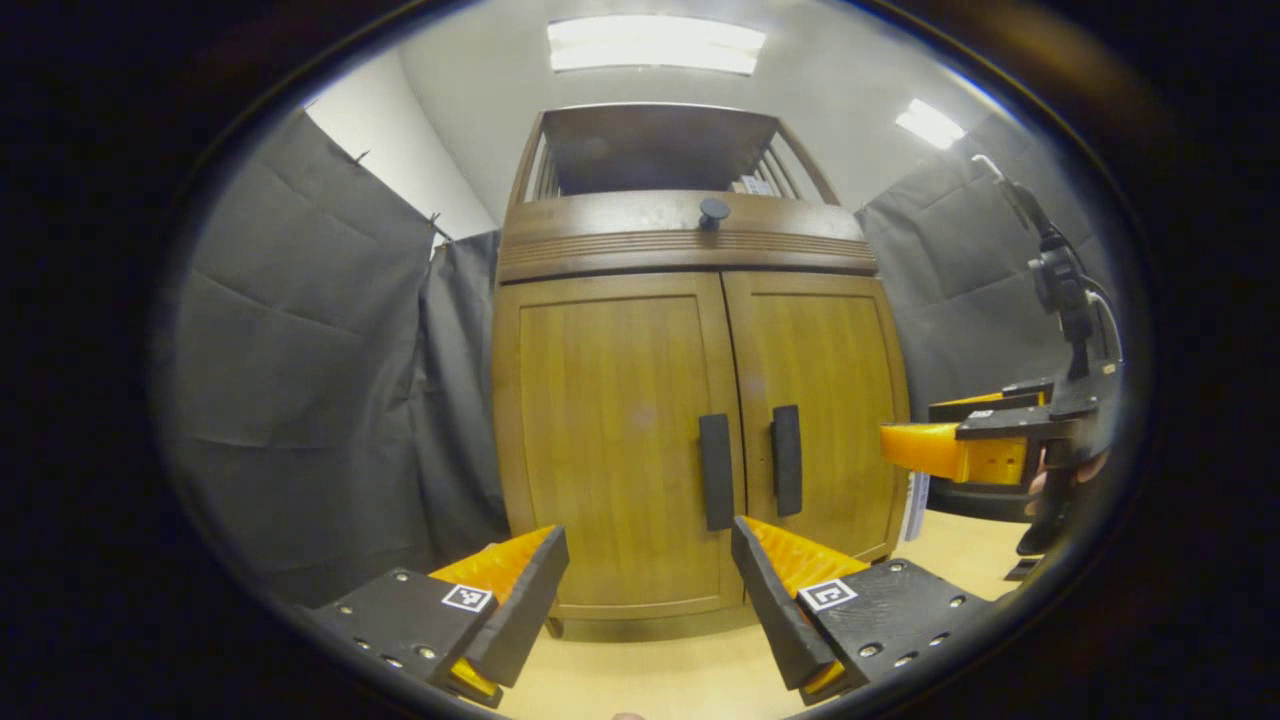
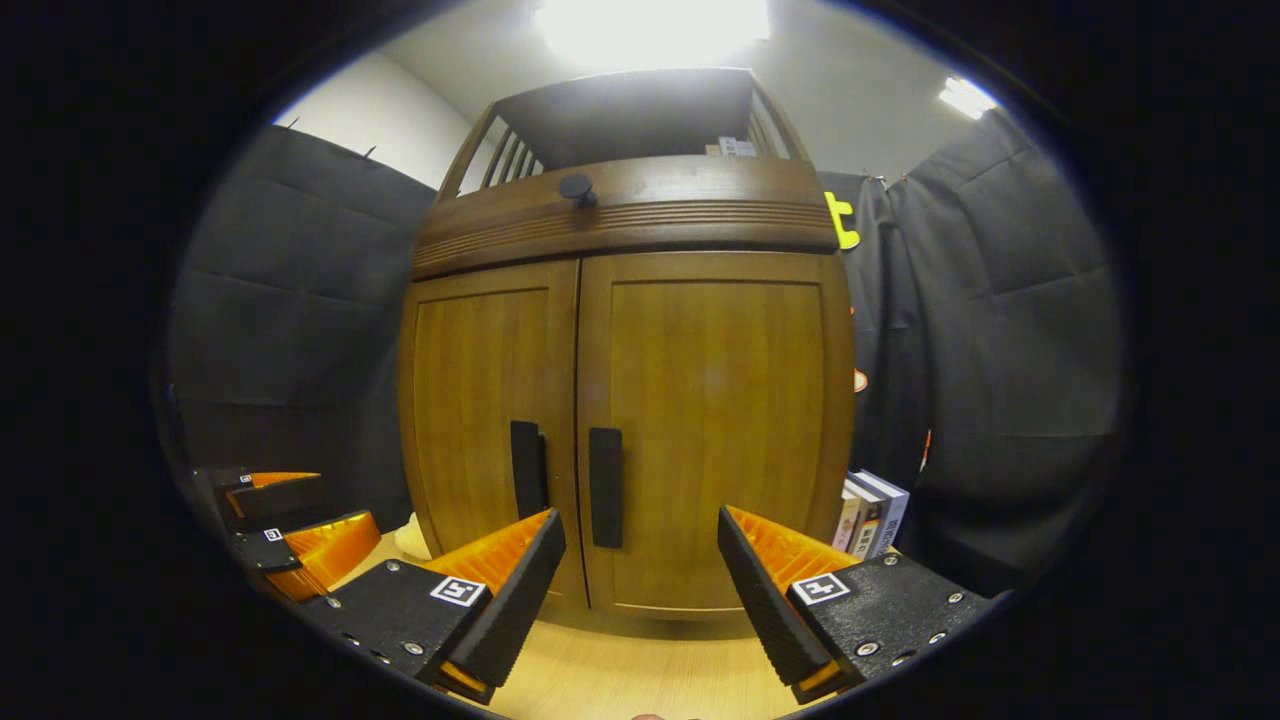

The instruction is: Open the right door of the double-door shoe cabinet with the right hand, and open the left door with the left hand.

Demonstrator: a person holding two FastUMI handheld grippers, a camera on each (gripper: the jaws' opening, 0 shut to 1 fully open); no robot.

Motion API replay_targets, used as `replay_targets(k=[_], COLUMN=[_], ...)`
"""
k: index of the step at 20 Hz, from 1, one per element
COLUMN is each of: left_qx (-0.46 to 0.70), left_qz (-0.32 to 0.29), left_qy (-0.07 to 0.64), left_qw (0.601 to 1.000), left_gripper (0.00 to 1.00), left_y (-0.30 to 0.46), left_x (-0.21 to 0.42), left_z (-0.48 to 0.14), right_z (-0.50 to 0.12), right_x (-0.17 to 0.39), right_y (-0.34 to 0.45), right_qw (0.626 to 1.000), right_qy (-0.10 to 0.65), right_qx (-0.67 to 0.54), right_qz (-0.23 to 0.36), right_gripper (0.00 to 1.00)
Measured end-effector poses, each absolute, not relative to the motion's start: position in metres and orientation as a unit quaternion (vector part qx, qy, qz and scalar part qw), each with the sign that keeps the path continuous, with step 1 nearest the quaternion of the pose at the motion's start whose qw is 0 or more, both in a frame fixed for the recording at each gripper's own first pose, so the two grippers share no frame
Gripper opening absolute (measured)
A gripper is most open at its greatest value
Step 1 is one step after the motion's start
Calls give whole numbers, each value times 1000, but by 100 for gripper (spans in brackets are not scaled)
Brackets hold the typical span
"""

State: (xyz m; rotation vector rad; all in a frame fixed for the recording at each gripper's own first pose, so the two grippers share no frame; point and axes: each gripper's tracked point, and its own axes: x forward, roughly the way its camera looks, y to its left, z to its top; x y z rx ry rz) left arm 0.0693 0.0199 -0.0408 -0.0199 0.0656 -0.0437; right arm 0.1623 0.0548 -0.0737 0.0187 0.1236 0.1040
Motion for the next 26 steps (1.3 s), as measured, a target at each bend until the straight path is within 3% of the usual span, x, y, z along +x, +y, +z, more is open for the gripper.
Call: replay_targets(k=[3,7,8,10,11,13,14,15,17,18,19,20,22,23,24,26], left_qx=[-14,-11,-13,-17,-19,-23,-26,-30,-34,-34,-34,-34,-33,-34,-34,-34], left_qz=[-15,-4,-3,1,4,6,8,11,13,15,17,20,25,26,27,31], left_qy=[37,43,45,49,49,51,53,55,59,61,61,62,63,63,64,66], left_qw=[999,999,999,999,999,998,998,998,998,997,997,997,997,997,997,997], left_gripper=[94,95,99,99,94,99,94,99,94,99,95,99,95,99,94,99], left_y=[35,48,52,60,63,68,73,78,78,79,79,79,79,78,79,80], left_x=[82,91,91,93,94,97,100,104,103,103,103,104,105,105,105,105], left_z=[-52,-68,-71,-76,-78,-80,-82,-84,-87,-88,-88,-89,-88,-88,-88,-88], right_z=[-83,-101,-106,-118,-122,-127,-129,-132,-138,-137,-137,-138,-141,-141,-142,-140], right_x=[188,222,231,247,254,267,271,275,283,287,289,292,296,296,298,295], right_y=[71,73,73,71,68,67,68,70,75,77,77,79,84,87,87,86], right_qw=[996,995,995,994,995,995,994,994,993,993,992,992,991,990,991,992], right_qy=[68,84,90,100,99,97,99,102,110,110,110,112,116,118,116,111], right_qx=[5,1,3,14,18,23,27,32,43,47,50,53,56,59,57,50], right_qz=[60,45,39,31,28,20,20,21,25,26,27,29,39,42,42,46], right_gripper=[95,95,95,95,95,94,96,95,94,93,88,83,60,49,37,33])
